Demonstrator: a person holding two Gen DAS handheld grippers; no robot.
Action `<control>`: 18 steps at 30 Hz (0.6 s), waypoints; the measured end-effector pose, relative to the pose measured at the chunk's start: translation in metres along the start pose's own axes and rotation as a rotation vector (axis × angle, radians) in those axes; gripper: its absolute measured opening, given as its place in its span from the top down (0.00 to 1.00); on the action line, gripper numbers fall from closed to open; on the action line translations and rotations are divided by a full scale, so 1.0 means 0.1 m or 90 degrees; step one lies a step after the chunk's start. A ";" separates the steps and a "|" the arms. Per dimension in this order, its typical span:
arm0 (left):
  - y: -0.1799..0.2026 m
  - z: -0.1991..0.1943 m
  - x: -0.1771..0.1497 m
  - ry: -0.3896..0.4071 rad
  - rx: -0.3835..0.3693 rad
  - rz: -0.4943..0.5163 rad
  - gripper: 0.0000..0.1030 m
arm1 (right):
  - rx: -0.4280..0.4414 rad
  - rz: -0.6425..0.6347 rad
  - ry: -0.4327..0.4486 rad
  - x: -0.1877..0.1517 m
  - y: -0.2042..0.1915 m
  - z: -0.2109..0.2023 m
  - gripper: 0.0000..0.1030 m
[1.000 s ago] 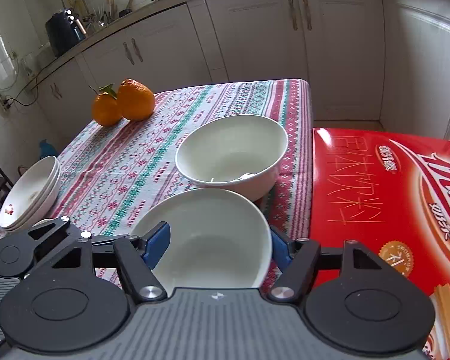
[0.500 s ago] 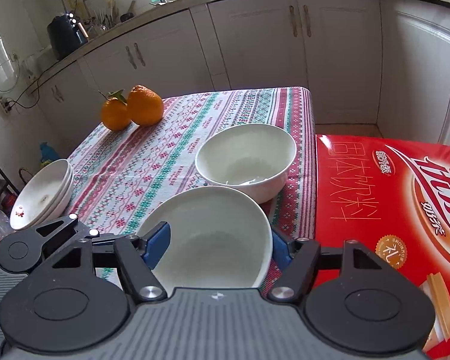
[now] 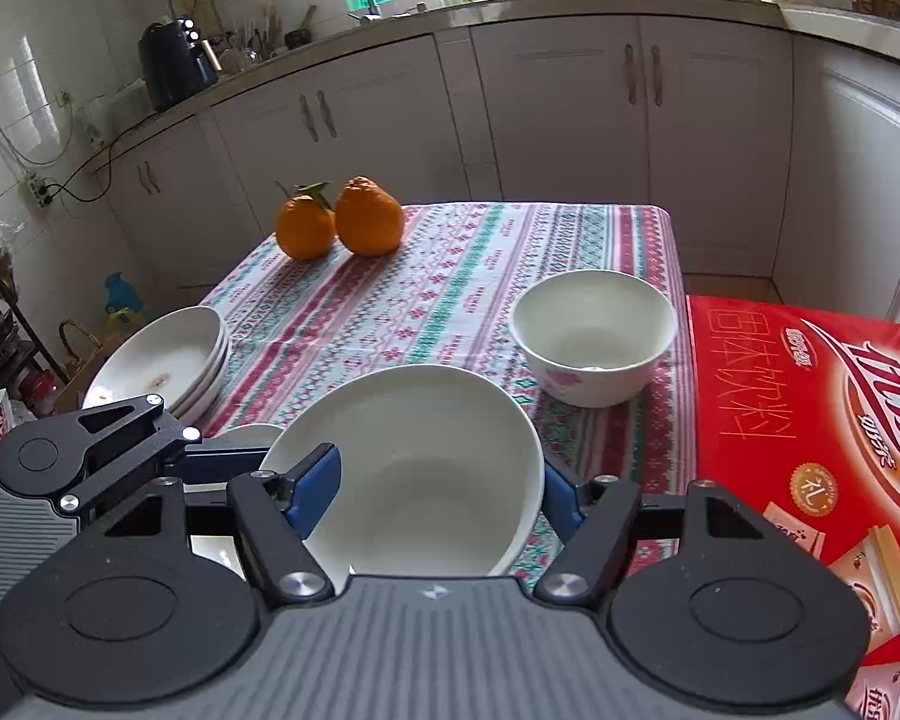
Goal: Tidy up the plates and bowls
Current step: 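Lower the held bowl into the other bowl with the right tool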
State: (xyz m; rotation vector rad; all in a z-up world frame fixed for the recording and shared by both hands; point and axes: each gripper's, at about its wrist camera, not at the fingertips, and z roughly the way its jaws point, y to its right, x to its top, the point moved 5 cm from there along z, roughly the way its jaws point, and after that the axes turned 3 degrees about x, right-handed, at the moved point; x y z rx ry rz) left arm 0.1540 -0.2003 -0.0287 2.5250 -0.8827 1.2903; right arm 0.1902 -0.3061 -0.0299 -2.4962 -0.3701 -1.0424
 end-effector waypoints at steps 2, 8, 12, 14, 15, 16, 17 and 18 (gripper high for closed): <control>-0.05 -0.09 -0.03 0.002 0.003 0.000 0.18 | 0.006 -0.006 0.002 0.00 -0.10 0.00 0.27; -0.23 -0.29 -0.13 0.004 0.016 -0.010 0.18 | 0.030 -0.021 0.001 0.00 -0.37 0.05 0.27; -0.37 -0.37 -0.21 -0.001 0.025 -0.030 0.18 | 0.049 -0.033 -0.006 0.02 -0.56 0.15 0.27; -0.43 -0.41 -0.27 -0.003 0.031 -0.041 0.18 | 0.056 -0.040 -0.010 0.03 -0.64 0.20 0.27; -0.46 -0.42 -0.28 -0.004 0.034 -0.046 0.18 | 0.058 -0.044 -0.013 0.03 -0.68 0.23 0.27; -0.49 -0.43 -0.31 -0.005 0.036 -0.051 0.18 | 0.060 -0.046 -0.017 0.03 -0.71 0.27 0.27; -0.51 -0.44 -0.33 -0.007 0.039 -0.055 0.18 | 0.062 -0.049 -0.020 0.03 -0.74 0.30 0.27; -0.53 -0.45 -0.35 -0.009 0.041 -0.056 0.18 | 0.065 -0.048 -0.023 0.03 -0.76 0.32 0.27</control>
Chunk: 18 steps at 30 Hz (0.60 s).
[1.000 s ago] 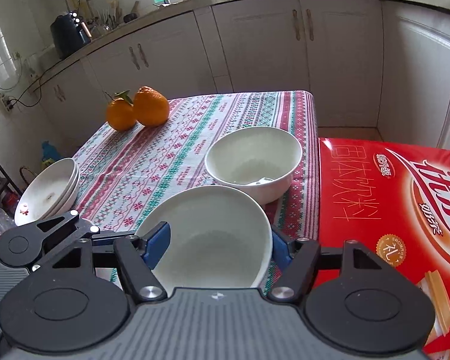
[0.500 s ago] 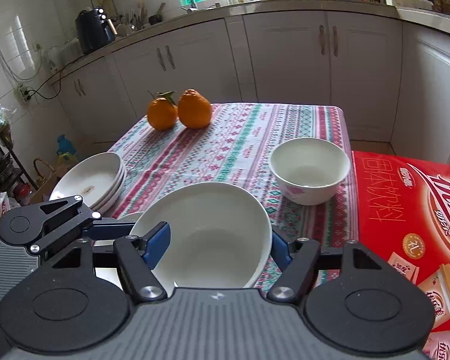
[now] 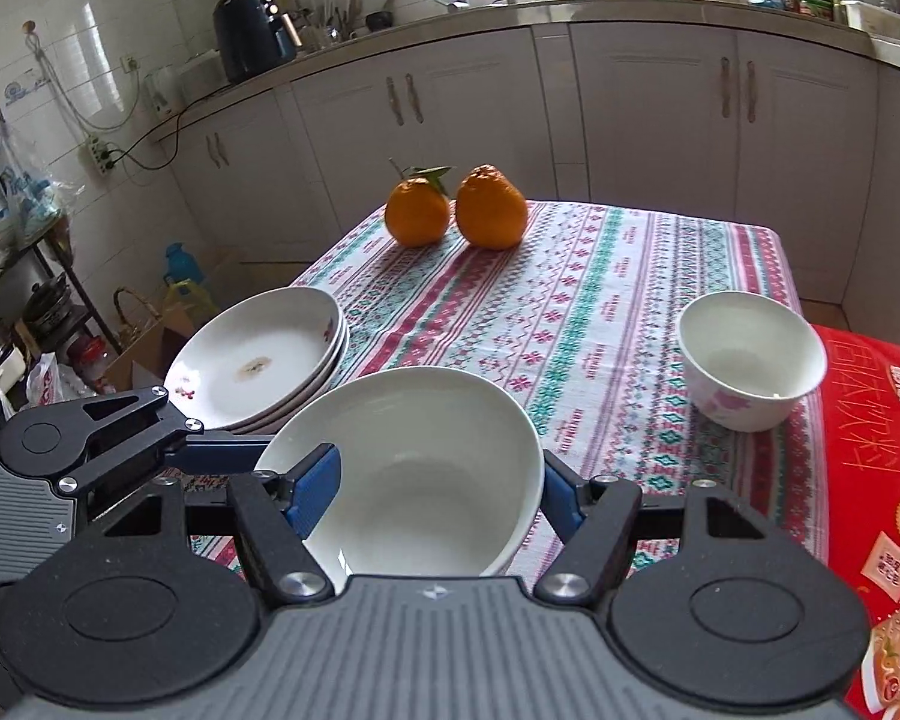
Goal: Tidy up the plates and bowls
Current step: 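Lower the held bowl into the other bowl with the right tool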
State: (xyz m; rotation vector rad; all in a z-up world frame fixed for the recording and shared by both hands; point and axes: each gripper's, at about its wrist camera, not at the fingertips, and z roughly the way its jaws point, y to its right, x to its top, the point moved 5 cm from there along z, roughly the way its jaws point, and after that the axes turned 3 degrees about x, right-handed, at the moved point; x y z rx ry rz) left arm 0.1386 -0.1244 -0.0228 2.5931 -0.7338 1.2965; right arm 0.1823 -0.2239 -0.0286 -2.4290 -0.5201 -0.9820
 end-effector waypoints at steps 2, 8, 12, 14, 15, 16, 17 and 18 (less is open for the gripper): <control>-0.04 -0.01 -0.04 -0.003 0.005 -0.004 0.18 | 0.006 -0.001 -0.004 -0.01 -0.04 0.05 0.27; -0.12 0.02 -0.14 -0.020 0.010 -0.013 0.18 | 0.012 -0.003 -0.020 -0.03 -0.11 0.20 0.27; -0.15 0.05 -0.17 -0.024 0.007 -0.015 0.18 | 0.009 -0.002 -0.027 -0.05 -0.10 0.26 0.27; -0.15 0.07 -0.19 -0.029 0.006 -0.014 0.18 | 0.009 0.001 -0.030 -0.06 -0.09 0.28 0.27; -0.16 0.08 -0.20 -0.032 0.006 -0.012 0.18 | 0.009 0.001 -0.032 -0.06 -0.09 0.29 0.27; -0.16 0.09 -0.21 -0.035 0.006 -0.011 0.18 | 0.009 0.000 -0.032 -0.07 -0.08 0.30 0.27; -0.16 0.10 -0.22 -0.037 0.005 -0.011 0.18 | 0.008 0.001 -0.033 -0.08 -0.08 0.30 0.27; -0.16 0.11 -0.22 -0.038 0.004 -0.011 0.18 | 0.007 0.000 -0.034 -0.08 -0.08 0.31 0.27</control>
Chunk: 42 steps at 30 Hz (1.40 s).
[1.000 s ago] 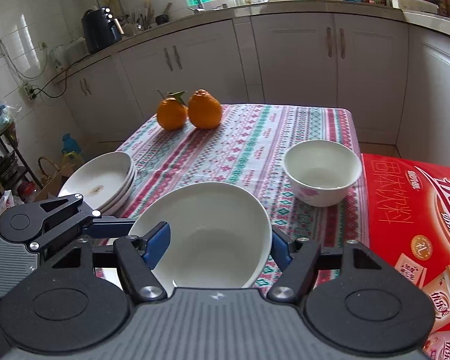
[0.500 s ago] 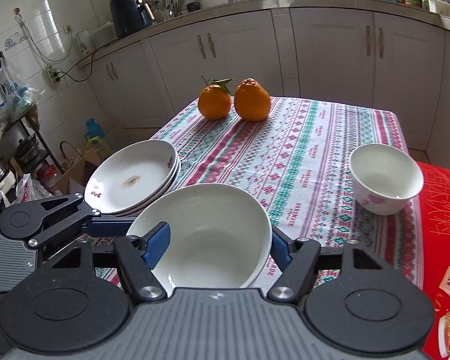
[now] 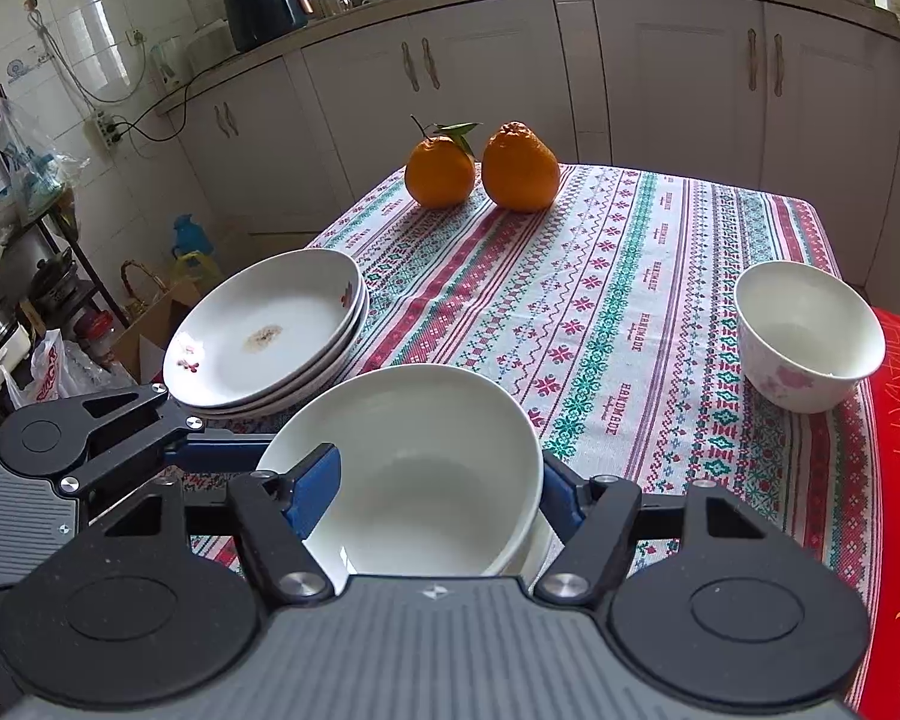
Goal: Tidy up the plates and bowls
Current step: 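Lower the held bowl into the other bowl with the right tool, then open the right tool and withdraw it from the stacked bowls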
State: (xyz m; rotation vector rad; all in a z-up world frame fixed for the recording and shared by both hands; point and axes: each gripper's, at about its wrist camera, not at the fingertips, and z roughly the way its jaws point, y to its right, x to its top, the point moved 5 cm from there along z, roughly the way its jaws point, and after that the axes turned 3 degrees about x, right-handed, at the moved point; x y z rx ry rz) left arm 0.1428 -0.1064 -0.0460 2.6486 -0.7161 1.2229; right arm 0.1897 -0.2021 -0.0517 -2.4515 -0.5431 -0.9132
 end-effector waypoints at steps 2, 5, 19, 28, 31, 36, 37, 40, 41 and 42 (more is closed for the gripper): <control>0.00 0.02 -0.01 -0.003 -0.001 0.000 0.18 | -0.002 -0.001 -0.002 -0.01 0.00 0.01 0.27; 0.00 0.04 -0.01 -0.007 0.001 0.002 0.18 | -0.007 -0.007 -0.003 -0.01 0.01 0.03 0.27; 0.02 0.06 -0.04 -0.016 -0.008 0.015 0.13 | -0.024 -0.038 0.011 -0.04 0.02 -0.01 0.19; 0.01 -0.05 -0.11 -0.027 -0.041 0.026 0.11 | -0.053 -0.045 0.017 -0.25 0.07 -0.08 0.02; 0.01 -0.10 -0.11 -0.028 -0.051 0.035 0.11 | -0.056 -0.044 0.021 -0.30 0.07 -0.10 0.01; -0.03 -0.21 -0.02 -0.024 -0.068 0.052 0.11 | -0.057 -0.036 0.052 -0.28 0.13 -0.24 0.00; -0.04 -0.23 0.02 -0.019 -0.066 0.059 0.11 | -0.061 -0.036 0.061 -0.27 0.16 -0.28 0.00; -0.07 -0.26 0.17 -0.007 -0.067 0.078 0.11 | -0.083 -0.034 0.083 -0.25 0.26 -0.39 0.00; -0.08 -0.26 0.22 -0.004 -0.069 0.081 0.11 | -0.091 -0.032 0.088 -0.24 0.31 -0.42 0.00; -0.09 -0.24 0.27 -0.001 -0.073 0.084 0.11 | -0.099 -0.030 0.093 -0.24 0.35 -0.44 0.00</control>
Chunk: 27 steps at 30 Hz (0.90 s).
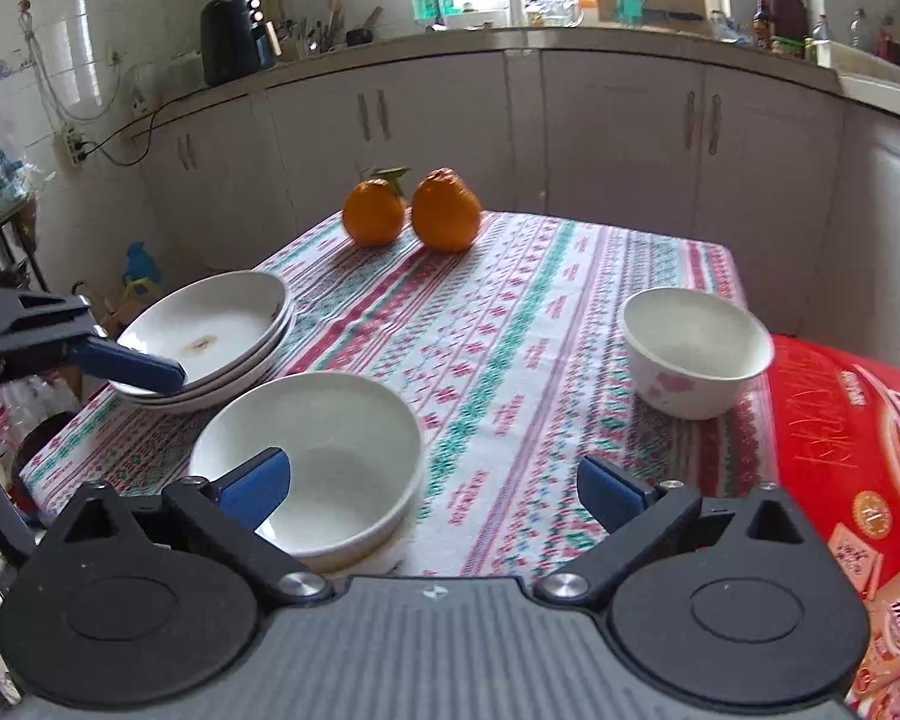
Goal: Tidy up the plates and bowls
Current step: 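Open the right tool and withdraw it from the stacked bowls, then move the left tool to the white bowl by the red box and close on its rim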
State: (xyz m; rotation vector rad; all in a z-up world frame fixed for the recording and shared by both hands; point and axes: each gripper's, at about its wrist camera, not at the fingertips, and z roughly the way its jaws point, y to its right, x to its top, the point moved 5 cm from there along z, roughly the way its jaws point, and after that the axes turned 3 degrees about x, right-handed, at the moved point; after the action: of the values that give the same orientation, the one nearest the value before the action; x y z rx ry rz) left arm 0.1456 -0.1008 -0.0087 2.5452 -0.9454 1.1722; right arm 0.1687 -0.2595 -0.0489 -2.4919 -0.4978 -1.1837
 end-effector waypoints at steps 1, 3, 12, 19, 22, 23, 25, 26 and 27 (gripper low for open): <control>-0.02 0.02 0.05 0.002 -0.004 0.000 0.11 | -0.010 0.001 0.003 0.00 0.05 -0.01 0.00; -0.05 0.08 0.16 0.004 -0.017 0.000 0.11 | -0.032 0.003 0.007 -0.01 0.17 -0.01 0.00; -0.23 0.66 0.70 0.012 -0.043 -0.008 0.11 | -0.111 -0.009 0.007 0.00 0.61 0.14 0.00; -0.26 1.30 1.01 -0.027 -0.073 -0.002 0.12 | -0.148 -0.026 0.010 0.07 0.94 0.38 0.00; -0.26 1.55 1.13 -0.035 -0.079 0.001 0.12 | -0.156 -0.043 0.005 0.10 1.04 0.50 0.00; -0.27 1.64 1.16 -0.038 -0.083 0.000 0.12 | -0.155 -0.042 0.002 0.11 1.08 0.54 0.00; -0.28 1.81 1.22 -0.043 -0.085 -0.003 0.14 | -0.146 -0.038 -0.003 0.12 1.15 0.62 0.00; -0.28 1.89 1.25 -0.048 -0.085 -0.003 0.14 | -0.142 -0.036 -0.005 0.13 1.18 0.65 0.00; -0.28 1.97 1.28 -0.053 -0.086 -0.006 0.16 | -0.141 -0.034 -0.005 0.13 1.20 0.68 0.00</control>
State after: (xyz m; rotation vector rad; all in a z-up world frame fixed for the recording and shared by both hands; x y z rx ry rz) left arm 0.3471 -0.2197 -0.0446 2.5046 -0.9942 0.9700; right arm 0.2755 -0.3336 -0.0973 -2.6845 -0.4600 -1.3159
